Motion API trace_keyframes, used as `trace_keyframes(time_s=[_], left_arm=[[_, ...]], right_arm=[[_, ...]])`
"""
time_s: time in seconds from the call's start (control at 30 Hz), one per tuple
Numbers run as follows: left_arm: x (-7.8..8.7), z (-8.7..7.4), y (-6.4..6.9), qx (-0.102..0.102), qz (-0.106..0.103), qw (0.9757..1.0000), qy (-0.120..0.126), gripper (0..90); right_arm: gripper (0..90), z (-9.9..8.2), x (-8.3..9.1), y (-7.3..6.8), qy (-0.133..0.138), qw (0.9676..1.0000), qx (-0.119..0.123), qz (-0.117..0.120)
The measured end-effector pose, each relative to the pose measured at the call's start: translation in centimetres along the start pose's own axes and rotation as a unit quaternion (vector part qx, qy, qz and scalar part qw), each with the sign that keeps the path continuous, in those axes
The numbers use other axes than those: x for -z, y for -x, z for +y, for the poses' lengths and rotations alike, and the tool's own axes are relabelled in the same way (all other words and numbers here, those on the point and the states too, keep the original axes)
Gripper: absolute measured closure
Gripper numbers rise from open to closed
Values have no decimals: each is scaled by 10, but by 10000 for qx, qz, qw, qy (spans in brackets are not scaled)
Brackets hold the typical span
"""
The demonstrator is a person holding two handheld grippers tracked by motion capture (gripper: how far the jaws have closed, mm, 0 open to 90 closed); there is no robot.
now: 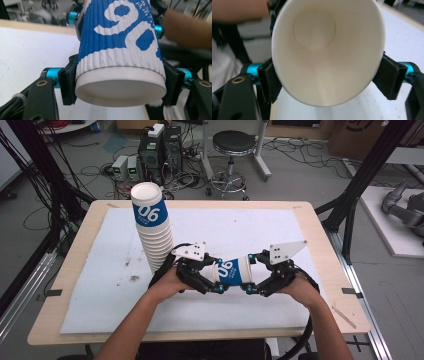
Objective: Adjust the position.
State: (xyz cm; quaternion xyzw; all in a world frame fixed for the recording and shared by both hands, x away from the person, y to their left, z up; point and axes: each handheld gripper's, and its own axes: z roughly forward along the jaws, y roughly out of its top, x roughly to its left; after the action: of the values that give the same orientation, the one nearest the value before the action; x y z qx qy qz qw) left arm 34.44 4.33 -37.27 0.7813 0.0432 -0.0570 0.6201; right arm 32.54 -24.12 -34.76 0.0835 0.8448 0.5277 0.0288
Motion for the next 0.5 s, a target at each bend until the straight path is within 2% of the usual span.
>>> trace_keyframes(time_s=[0.03,0.07,0.1,0.13,0.17,0.23,0.3,0.4,0.43,0.47,0.5], left_arm=[[0,0,0,0,0,10000,0,305],[3,-2,-1,49,-7,9996,286,305],[3,-2,-1,49,-7,9996,286,305],[3,-3,-1,87,-16,9991,412,306],[3,-3,-1,89,-14,9991,404,305],[1,-4,-1,71,-33,9993,366,305],[0,-4,-1,20,-12,9997,224,306],[-2,-4,2,-32,83,10000,-5,308],[-2,-4,2,-32,83,10000,-5,305],[-3,-3,4,-73,138,9998,-124,300],[-4,-2,5,-107,199,9995,-212,300]], right_arm=[[191,0,2,1,182,9997,-129,-26],[191,-2,3,2,447,9987,-258,-13],[191,-2,3,2,447,9987,-258,-13],[181,-4,7,4,806,9958,-436,62],[180,-5,7,5,917,9944,-511,95],[181,-5,6,6,957,9936,-574,154],[218,-3,4,6,993,9938,-464,192],[251,-1,5,5,835,9959,-279,200],[251,-1,5,5,835,9959,-279,200],[256,0,5,4,683,9974,-158,188],[256,0,5,4,683,9974,-158,188]])
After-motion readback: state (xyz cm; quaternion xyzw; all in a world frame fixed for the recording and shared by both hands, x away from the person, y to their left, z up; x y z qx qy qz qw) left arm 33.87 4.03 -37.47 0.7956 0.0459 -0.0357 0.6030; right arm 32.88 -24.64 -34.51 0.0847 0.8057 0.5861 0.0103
